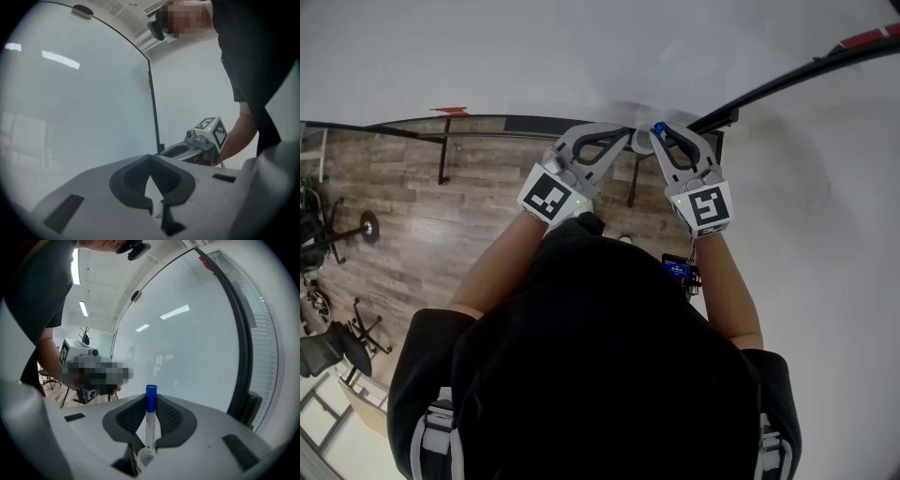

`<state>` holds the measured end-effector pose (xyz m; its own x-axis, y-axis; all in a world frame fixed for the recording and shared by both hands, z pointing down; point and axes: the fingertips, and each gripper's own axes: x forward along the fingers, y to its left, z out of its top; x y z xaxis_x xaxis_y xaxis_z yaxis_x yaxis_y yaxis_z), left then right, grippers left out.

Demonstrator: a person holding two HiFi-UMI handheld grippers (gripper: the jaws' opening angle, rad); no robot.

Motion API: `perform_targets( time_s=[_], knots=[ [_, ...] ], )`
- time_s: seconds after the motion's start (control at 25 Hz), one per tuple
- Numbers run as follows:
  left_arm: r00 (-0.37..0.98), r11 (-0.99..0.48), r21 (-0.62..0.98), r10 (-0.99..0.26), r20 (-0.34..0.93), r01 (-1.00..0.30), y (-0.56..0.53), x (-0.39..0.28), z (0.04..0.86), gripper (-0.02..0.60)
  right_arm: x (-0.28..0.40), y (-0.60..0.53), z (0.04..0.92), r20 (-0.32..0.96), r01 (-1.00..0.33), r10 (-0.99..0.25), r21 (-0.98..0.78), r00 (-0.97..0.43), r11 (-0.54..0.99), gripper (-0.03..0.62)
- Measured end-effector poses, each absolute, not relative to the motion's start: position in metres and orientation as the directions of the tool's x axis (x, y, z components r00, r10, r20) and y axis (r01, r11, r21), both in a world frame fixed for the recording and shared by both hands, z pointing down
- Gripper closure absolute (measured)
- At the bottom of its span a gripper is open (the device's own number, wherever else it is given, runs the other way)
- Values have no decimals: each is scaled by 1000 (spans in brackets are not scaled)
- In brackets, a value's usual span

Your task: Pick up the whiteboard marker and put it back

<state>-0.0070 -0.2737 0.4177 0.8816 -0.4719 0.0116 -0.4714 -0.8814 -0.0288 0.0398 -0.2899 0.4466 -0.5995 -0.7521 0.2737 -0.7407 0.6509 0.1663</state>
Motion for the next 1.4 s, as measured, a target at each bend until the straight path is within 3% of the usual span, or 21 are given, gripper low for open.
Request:
perform_targets(
  time_s=[0.92,1.4],
  knots=[
    [878,-881,25,-469,93,-473,-287,6,462,578,49,-307,584,522,-645,-640,205,-564,736,531],
    [875,-879,23,-472,107,-477,-283,4,462,578,49,-302,608,577,-629,-596,174,-558,758,531]
  ],
)
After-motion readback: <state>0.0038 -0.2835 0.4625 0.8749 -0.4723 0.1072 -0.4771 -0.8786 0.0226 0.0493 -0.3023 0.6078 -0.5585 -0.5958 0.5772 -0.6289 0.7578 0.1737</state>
